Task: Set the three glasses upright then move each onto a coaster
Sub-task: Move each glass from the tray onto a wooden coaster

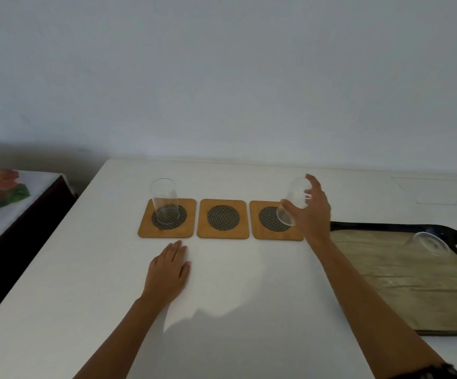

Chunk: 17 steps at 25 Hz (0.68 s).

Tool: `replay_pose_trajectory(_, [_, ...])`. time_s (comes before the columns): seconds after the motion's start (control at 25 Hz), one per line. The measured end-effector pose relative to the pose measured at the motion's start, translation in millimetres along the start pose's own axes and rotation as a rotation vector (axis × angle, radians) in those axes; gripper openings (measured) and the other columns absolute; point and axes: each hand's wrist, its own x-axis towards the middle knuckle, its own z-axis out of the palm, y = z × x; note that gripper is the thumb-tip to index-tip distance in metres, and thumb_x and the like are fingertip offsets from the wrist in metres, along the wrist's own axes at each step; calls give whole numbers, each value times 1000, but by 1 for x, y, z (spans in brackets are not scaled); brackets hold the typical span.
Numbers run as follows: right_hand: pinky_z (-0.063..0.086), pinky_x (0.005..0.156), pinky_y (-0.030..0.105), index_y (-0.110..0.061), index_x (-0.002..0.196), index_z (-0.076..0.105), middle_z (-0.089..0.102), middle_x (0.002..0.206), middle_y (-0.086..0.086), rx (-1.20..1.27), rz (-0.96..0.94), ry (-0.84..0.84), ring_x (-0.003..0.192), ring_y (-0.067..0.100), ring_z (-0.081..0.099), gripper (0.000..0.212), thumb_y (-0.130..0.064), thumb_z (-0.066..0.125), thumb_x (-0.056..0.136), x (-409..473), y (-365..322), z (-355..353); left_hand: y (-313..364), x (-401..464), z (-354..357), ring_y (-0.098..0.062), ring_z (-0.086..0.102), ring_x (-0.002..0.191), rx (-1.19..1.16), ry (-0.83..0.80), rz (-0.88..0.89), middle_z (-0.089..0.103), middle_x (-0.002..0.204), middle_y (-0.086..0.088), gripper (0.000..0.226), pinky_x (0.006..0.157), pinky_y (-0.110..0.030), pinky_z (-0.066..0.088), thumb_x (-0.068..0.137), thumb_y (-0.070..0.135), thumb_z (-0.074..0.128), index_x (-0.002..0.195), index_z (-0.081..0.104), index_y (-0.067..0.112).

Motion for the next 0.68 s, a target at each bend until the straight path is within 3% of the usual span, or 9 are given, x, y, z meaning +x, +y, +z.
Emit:
replay_pose_trajectory(0.16, [48, 84, 37, -28, 137, 37, 55, 115, 10, -10, -48, -119, 103, 24, 55, 81, -33, 80, 69, 4, -29, 75, -10, 0, 7, -28, 38, 136, 59, -1, 47, 43, 147, -11, 59, 107, -47, 35, 91, 42, 19, 135, 44, 11])
replay_pose_trajectory(0.28, [47, 82, 36, -31, 136, 35, 54, 115, 9, -9, -22, -195, 102, 22, 53, 81, -37, 78, 68, 2, -38, 122, -17, 1, 16, -25, 26, 142, 43, 0, 44, 32, 153, -7, 51, 114, -44, 24, 97, 38, 27, 142, 34, 16])
replay_pose_trajectory(0.48, [38, 74, 26, -34, 136, 32, 50, 108, 2, -71, 10, -261, 96, 15, 48, 80, -40, 75, 69, -2, -39, 161, -24, 4, 25, -21, 3, 147, 83, -25, 68, 9, 160, -1, 55, 118, -38, 4, 97, 41, 16, 148, 10, 21])
replay_pose_trajectory(0.68, [51, 83, 40, -31, 138, 32, 51, 112, 6, -109, 55, -264, 98, 21, 52, 80, -34, 73, 69, -8, -42, 164, -25, 6, 27, -17, -8, 146, 67, -40, 63, -1, 160, 2, 57, 115, -35, -6, 96, 45, 10, 148, 0, 24])
